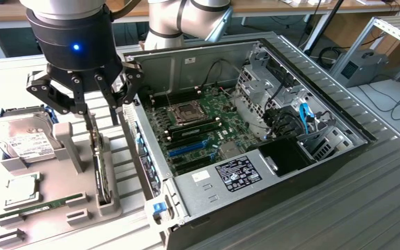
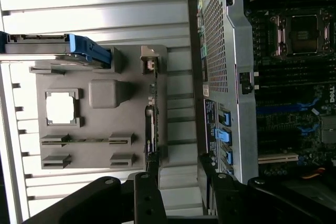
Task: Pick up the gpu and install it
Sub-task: 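Pick up the gpu and move the gpu toward the slot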
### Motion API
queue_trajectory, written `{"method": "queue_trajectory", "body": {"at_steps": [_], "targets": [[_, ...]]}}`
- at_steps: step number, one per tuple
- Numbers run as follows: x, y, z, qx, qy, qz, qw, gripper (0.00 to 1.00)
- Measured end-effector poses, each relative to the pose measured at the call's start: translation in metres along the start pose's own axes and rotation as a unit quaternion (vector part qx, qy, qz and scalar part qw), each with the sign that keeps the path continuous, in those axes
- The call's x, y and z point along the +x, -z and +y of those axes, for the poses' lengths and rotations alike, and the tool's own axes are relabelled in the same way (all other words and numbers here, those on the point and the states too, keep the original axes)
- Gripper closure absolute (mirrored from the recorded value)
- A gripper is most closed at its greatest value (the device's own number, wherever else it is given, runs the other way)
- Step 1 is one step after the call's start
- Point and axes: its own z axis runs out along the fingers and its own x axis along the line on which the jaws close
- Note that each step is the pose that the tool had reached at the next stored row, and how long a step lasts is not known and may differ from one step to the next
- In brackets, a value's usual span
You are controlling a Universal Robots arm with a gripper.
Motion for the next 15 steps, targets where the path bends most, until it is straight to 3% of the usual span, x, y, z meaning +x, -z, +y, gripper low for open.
{"method": "queue_trajectory", "body": {"at_steps": [15], "targets": [[0.0002, -0.0037, 0.0000, 0.0000, 0.000, 0.0000, 1.0000, 0.58]]}}
